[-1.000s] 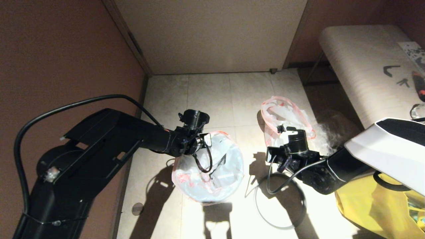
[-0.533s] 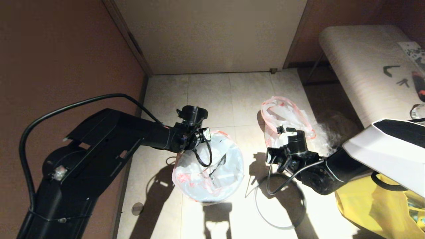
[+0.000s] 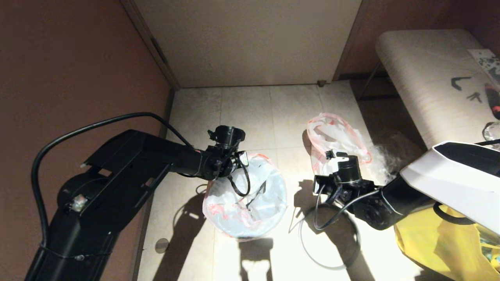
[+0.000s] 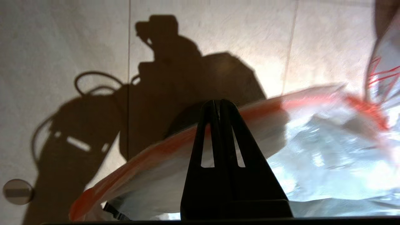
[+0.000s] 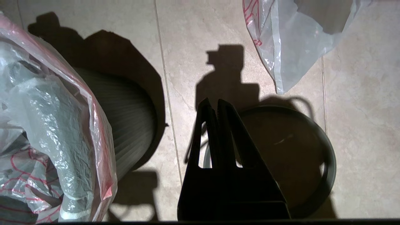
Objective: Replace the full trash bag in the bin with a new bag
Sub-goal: Put the new garbage bag on the trash can
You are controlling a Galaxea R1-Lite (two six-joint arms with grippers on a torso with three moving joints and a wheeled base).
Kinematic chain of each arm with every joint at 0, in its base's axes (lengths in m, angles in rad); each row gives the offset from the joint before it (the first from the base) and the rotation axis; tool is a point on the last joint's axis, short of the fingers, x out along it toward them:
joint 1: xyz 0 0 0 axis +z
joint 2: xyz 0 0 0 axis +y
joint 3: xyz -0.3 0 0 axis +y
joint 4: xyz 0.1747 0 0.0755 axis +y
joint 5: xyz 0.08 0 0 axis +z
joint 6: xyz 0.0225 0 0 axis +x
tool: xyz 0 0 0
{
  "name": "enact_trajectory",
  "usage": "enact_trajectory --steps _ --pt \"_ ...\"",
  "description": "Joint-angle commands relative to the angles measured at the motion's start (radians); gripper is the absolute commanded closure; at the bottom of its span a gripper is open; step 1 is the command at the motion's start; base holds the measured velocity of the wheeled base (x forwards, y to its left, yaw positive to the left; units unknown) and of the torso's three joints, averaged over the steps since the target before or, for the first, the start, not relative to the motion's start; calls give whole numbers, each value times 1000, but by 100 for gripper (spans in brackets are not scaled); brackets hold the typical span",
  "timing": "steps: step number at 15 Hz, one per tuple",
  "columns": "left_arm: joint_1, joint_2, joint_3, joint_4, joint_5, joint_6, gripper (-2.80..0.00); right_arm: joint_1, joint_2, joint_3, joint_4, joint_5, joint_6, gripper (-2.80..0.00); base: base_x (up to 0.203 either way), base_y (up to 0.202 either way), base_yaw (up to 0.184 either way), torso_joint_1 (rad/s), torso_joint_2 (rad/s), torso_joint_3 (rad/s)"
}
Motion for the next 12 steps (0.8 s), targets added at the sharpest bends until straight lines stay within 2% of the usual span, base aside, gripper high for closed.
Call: enact_trajectory --steps 1,5,8,12 --pt "-14 -29 -9 3 1 -8 0 0 8 5 -27 -2 1 0 0 0 0 0 0 0" --pt "-83 -50 -11 59 -1 -15 0 -3 15 14 -34 -4 0 0 0 0 0 0 0 0" --pt "-90 4 -31 59 -1 -12 0 -5 16 13 -34 -2 0 0 0 0 0 0 0 0" --pt "-90 66 -117 84 -1 -10 0 -8 2 13 -45 -2 2 0 0 0 0 0 0 0"
